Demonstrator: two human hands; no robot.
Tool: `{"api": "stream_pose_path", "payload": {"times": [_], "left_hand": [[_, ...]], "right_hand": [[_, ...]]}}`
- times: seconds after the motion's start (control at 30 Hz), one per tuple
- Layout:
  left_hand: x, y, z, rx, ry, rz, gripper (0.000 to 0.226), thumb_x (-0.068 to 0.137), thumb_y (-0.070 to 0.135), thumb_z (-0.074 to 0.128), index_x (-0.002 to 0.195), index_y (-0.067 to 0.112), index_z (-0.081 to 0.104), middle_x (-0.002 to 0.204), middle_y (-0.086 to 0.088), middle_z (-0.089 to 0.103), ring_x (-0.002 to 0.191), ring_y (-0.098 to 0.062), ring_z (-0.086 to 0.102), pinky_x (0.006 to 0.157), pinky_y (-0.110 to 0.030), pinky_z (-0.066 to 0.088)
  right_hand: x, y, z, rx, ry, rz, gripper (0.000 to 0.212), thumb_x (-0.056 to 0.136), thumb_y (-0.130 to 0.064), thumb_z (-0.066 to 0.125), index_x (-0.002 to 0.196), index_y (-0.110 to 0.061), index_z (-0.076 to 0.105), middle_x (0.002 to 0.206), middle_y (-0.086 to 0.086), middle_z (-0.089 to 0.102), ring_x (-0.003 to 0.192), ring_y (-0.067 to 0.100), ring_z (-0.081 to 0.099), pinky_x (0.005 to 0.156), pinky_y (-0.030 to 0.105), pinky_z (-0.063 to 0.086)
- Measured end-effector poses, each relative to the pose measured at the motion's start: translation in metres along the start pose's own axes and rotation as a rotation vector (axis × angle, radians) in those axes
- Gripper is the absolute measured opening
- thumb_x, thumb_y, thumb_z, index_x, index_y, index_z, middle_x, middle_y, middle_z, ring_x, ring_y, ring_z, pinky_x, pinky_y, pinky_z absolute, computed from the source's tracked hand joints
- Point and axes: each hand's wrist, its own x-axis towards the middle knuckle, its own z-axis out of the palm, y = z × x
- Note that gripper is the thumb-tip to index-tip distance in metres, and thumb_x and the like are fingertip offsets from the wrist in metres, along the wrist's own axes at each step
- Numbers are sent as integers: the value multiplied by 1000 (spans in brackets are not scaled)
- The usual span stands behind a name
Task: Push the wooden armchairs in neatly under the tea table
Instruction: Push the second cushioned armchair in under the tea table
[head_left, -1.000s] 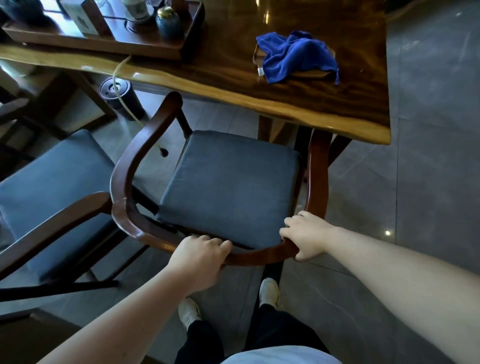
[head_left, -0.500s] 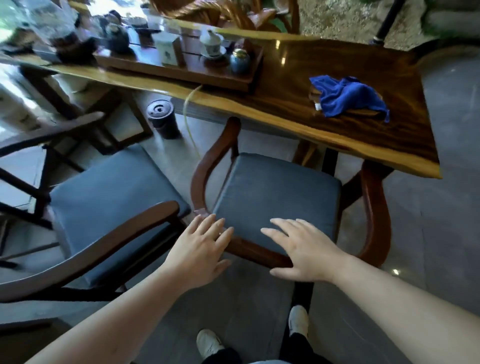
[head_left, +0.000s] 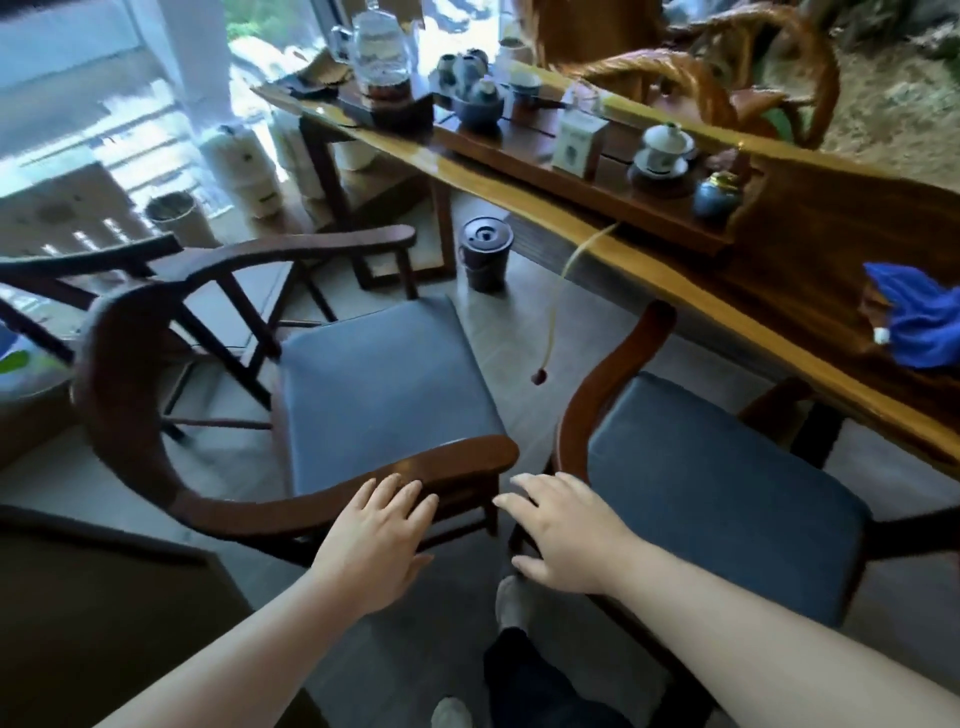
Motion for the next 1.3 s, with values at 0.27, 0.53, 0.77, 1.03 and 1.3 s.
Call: {"api": "stream_pose_path", "payload": {"times": [0.27,0.53,0.77,1.03,1.3], "left_hand": [[16,-67,18,23,-113,-210,74,63,52,78,123,12,60,118,-11,65,109,-37,59,92,-50,49],[34,-103,67,-69,-287,-278,85,75,62,57,142,17,31,136,-7,46,124,-31,40,104,-46,33],[32,-127,97,-187,-435,-326,66,77,53,59,130,25,32,112,2,56,98,-24,57,78,-37,46],[56,-113,84,-261,-418,-284,48,73,44,59,110,24,37,90,4,55,75,-21,60,53,-32,36],[131,-53,66,-352,-345,-258,50,72,46,60,107,18,37,98,-2,59,85,-29,63,58,-33,35]], "right_hand": [[125,18,10,-45,-102,-214,67,80,-49,66,134,-18,40,136,14,46,120,33,45,101,46,36],[199,14,55,-104,-297,-318,78,73,-55,70,133,-16,38,126,10,51,112,32,50,91,47,42],[238,-7,83,-73,-395,-250,67,72,-37,73,124,-16,35,110,8,57,97,33,59,69,39,42],[247,26,65,-156,-480,-384,53,69,-37,69,107,-20,36,98,5,60,87,31,63,59,34,31],[243,115,36,-240,-535,-316,54,68,-45,69,106,-22,39,100,4,60,94,30,62,60,33,34]]}}
